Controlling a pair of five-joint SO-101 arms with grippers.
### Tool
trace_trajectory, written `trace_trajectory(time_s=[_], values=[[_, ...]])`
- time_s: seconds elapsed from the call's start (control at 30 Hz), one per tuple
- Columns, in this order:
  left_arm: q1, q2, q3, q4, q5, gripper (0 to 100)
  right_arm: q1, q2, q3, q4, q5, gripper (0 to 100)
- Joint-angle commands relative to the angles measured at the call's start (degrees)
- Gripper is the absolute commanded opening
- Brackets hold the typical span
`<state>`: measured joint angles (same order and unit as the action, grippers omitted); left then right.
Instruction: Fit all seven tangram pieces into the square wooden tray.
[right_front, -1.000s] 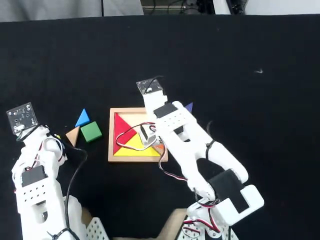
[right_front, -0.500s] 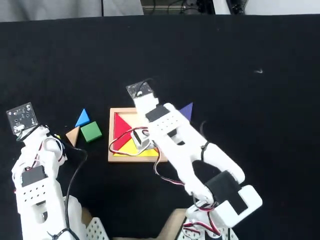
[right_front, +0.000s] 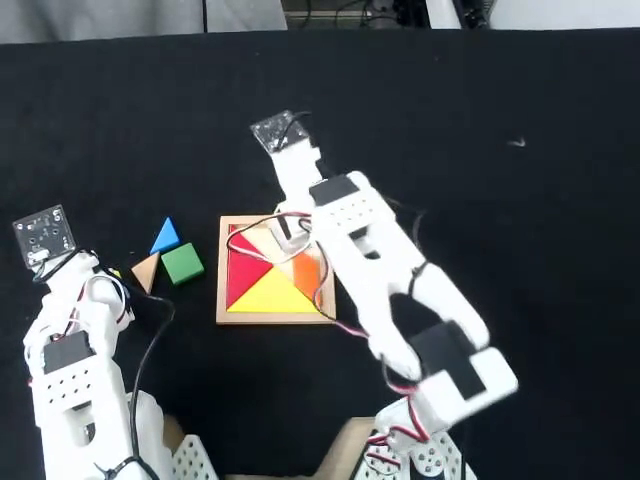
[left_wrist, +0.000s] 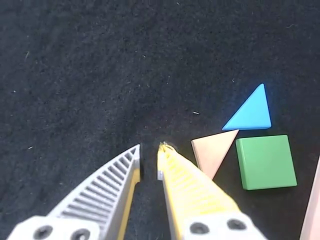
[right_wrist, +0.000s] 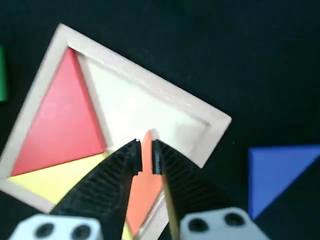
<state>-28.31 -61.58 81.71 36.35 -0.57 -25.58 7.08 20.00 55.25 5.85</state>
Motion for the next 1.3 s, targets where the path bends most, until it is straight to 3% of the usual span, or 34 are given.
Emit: trace_trajectory(time_s=[0.0,0.37,0.7,1.03,1.27], values=[[-0.4,-0.3,-0.4,-1.2,-0.4,7,0.7,3.5,-5.6,-0.5,3.3,6.0],[-0.4,-0.3,0.2,-2.5,-0.4,7,0.7,12.8,-13.5,2.5,3.3,6.0],[-0.4,-0.3,0.3,-2.5,-0.4,7,1.0,12.8,-13.1,6.9,3.3,0.9],[-0.4,-0.3,0.3,-2.5,-0.4,7,0.8,10.7,-13.2,9.1,2.2,2.0],[-0.4,-0.3,0.2,-2.5,-0.4,7,1.1,0.6,-10.2,11.0,0.6,18.1]])
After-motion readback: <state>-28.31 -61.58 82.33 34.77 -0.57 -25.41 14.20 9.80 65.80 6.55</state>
